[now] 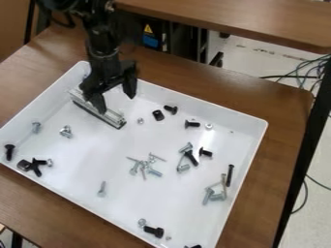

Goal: Sweep into pile

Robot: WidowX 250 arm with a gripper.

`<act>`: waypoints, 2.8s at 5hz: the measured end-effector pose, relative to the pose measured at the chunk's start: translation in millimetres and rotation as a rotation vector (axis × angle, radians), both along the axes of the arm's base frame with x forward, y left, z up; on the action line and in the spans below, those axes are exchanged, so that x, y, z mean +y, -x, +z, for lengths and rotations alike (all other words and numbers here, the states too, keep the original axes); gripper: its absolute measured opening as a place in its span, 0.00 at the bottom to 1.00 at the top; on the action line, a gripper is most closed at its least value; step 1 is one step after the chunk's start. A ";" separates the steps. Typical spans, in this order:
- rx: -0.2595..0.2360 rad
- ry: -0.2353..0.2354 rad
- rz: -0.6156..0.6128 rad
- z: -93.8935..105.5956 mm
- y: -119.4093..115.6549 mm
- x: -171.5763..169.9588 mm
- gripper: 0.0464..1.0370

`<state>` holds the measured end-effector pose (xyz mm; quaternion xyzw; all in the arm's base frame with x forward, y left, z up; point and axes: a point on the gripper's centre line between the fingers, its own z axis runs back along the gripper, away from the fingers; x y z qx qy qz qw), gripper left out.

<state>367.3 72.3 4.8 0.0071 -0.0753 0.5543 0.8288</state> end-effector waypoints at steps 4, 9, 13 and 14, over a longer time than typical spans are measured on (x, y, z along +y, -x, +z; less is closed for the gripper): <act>0.142 0.028 0.167 -40.7 -7.0 23.7 0.90; 0.309 0.062 -0.099 -40.0 21.9 44.0 0.31; 0.319 0.061 -0.312 -44.8 -10.7 83.8 0.31; 0.412 0.046 -0.444 -46.6 -10.3 93.9 0.31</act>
